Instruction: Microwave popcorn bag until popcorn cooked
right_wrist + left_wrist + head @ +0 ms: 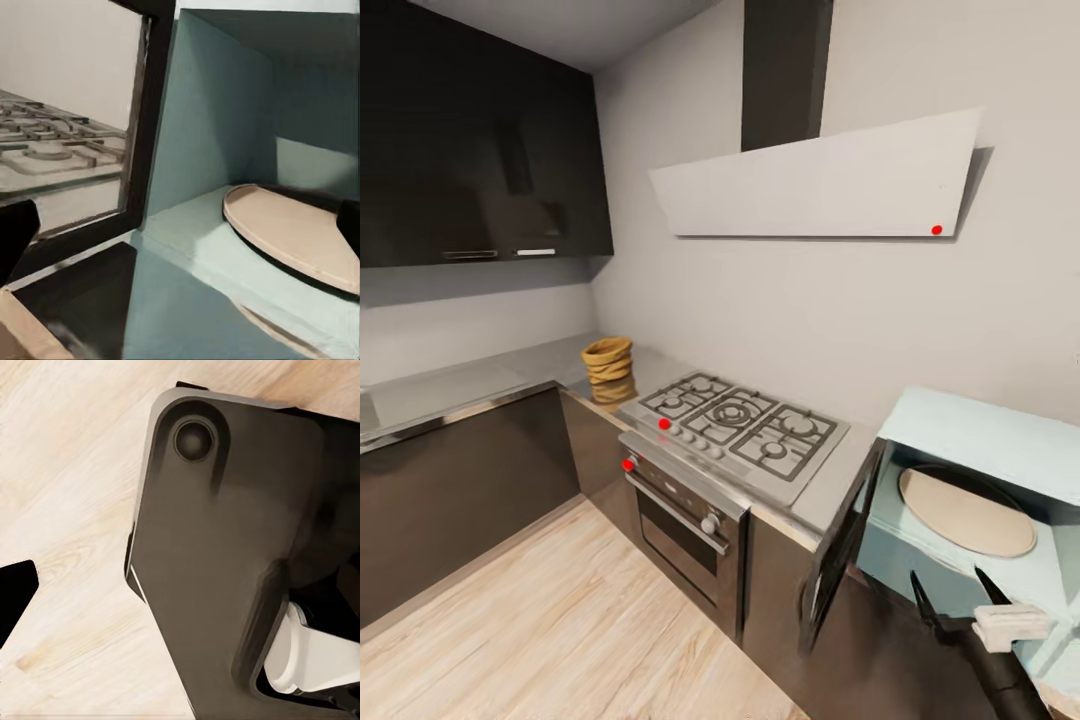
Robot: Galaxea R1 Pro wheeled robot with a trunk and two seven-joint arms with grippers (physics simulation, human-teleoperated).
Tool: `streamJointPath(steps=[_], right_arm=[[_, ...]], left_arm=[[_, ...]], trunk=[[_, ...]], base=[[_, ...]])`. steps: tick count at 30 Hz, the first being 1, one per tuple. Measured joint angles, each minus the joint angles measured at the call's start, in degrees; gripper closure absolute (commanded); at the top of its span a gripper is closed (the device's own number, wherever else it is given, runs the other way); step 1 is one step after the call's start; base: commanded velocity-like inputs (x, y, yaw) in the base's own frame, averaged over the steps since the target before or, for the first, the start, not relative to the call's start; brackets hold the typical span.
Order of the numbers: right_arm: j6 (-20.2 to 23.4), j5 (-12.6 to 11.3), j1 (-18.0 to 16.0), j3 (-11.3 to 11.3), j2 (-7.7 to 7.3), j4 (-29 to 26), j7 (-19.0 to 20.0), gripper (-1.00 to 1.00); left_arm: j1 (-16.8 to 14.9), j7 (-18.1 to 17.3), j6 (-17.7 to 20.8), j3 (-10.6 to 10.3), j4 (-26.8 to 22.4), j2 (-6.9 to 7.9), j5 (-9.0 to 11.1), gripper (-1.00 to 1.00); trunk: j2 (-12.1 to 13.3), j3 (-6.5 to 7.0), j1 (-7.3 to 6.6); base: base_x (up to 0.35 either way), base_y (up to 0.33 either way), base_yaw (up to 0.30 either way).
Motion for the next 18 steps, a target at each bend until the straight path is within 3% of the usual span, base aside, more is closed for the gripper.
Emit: streamJointPath(steps=[2, 5, 9, 11, 18], right_arm=[[0.1, 0.0, 0.0, 0.0, 0.02, 2.9, 0.0, -1.00], [-0.1, 0.1, 0.0, 0.1, 0.02, 15.9, 0.0, -1.00], [0.0, 0.1, 0.0, 0.2, 0.06, 25.2, 0.0, -1.00], [0.4, 0.1, 0.1, 0.3, 0.09, 36.0, -0.1, -1.00], [0.6, 0.4, 0.0, 0.8, 0.10, 54.5, -0.1, -1.00]], left_arm=[[0.0, 0.0, 0.0, 0.0, 0.0, 0.02, 0.0, -1.00], [0.0, 0.0, -0.1, 0.0, 0.0, 0.02, 0.0, -1.00], [0.0, 0.0, -0.1, 0.0, 0.0, 0.03, 0.0, -1.00], [0.0, 0.0, -0.1, 0.0, 0.0, 0.02, 0.0, -1.00], [0.0, 0.0, 0.0, 0.0, 0.0, 0.02, 0.0, -1.00]], trunk=[[0.0, 0.00, -0.01], [0.0, 0.00, -0.01], [0.0, 0.00, -0.01], [0.0, -0.01, -0.02], [0.0, -0.01, -0.02]], base=[[-0.294, 0.168, 0.000], [-0.272, 0.206, 0.000], [-0.260, 0.224, 0.000], [-0.254, 0.230, 0.000], [-0.246, 0.230, 0.000]])
